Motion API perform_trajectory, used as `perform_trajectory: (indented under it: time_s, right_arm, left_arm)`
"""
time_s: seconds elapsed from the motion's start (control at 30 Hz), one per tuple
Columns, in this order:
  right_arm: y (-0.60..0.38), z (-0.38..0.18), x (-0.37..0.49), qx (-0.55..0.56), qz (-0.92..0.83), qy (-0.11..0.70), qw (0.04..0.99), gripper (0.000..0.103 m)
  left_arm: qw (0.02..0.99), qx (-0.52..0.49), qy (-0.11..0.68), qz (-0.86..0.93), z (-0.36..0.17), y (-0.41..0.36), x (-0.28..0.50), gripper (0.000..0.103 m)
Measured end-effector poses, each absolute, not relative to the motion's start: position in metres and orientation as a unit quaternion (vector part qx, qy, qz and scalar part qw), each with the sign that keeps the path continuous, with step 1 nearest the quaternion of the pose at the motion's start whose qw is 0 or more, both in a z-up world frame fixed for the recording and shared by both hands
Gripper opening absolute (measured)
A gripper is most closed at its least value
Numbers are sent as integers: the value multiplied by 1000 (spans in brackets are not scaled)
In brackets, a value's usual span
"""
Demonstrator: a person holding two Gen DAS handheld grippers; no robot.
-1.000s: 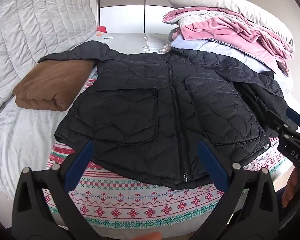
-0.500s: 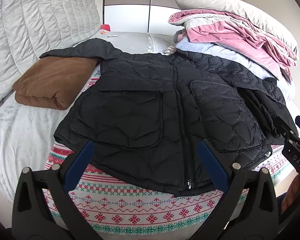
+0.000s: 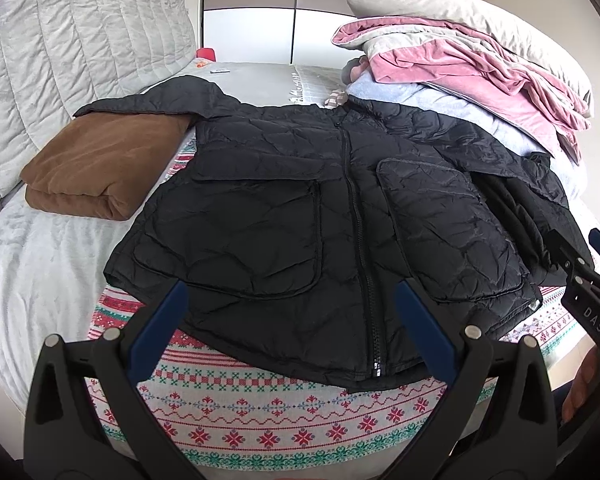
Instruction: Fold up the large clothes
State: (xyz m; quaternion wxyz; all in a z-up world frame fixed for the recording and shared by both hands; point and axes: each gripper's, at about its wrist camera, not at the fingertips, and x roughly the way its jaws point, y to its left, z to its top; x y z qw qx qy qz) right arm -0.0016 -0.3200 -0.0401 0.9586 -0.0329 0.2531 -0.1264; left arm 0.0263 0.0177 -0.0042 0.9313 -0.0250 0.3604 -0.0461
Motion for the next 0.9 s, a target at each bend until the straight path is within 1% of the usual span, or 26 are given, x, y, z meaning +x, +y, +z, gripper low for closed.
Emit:
perform_trajectory:
  time_s: [0.9]
  right_arm:
    - [-319, -42, -1, -36, -123, 263, 956, 91]
  left_arm:
    - [929, -19, 368, -34, -13, 16, 30, 103]
